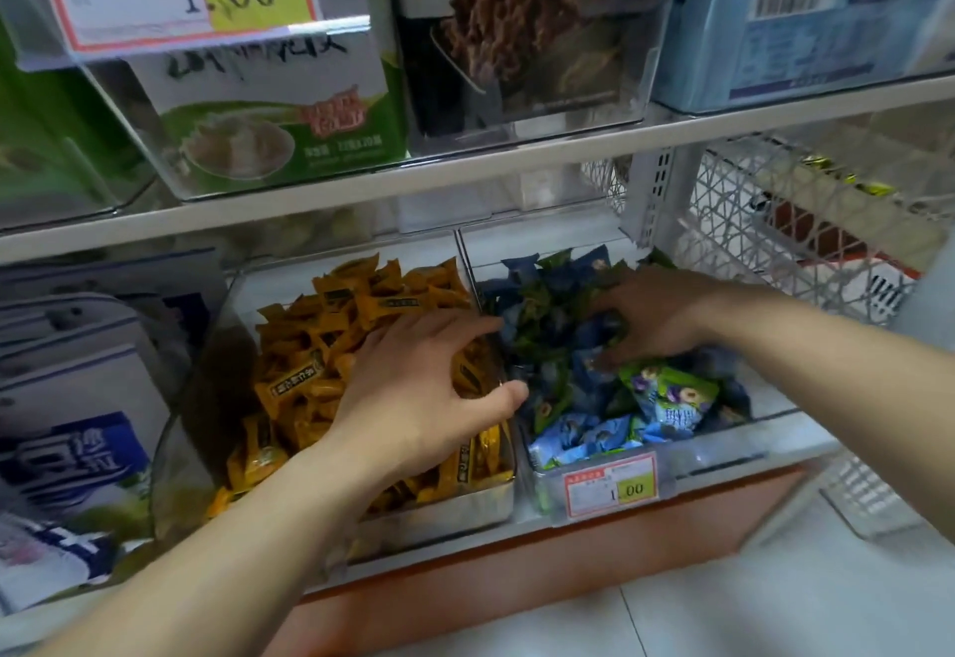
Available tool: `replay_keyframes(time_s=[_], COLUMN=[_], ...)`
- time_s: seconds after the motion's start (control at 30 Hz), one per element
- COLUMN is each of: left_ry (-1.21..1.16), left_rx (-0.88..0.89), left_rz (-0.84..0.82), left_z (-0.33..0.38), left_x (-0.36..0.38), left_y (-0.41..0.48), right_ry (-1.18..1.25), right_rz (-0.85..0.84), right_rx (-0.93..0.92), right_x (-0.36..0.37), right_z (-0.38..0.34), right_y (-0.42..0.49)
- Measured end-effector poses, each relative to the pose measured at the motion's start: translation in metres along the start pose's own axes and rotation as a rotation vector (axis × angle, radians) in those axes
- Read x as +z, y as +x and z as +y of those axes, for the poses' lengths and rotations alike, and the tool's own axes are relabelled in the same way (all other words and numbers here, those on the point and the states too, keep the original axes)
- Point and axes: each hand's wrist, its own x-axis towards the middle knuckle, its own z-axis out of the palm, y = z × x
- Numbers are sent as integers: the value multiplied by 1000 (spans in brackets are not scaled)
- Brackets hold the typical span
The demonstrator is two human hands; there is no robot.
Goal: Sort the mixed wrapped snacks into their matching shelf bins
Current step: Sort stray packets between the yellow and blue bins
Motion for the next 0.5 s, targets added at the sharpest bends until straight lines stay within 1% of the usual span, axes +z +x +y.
replay_keyframes(time_s=[0.1,0.17,0.2,0.27,0.3,0.33,0.4,0.43,0.5], left_ry=[7,7,6,6,4,3,-3,-12,-25], left_rx=[16,18,17,11,7,2,-5,-10,-18], left_rz=[-13,-23,-28,-36,-39,-41,-49,-55,-78], left_z=[-2,-4,-4,-4,-3,-2,0,0,0], left_x=[1,1,2,2,2,2,1,0,-2], left_y=[1,1,1,1,2,2,2,2,2], right_ry=[-57,-132,-164,-158,-116,-63,15,23,17], right_rz=[-24,64,139,262,258,201,39,-8,-20], right_rx=[113,119,68,-108,-178,-207,-170,-145,-139], right_x=[-12,-16,-16,-9,-5,1,13,18,26], right_z=[1,-11,-20,-41,-49,-56,-64,-65,-63], right_y=[0,1,3,12,18,23,32,35,34])
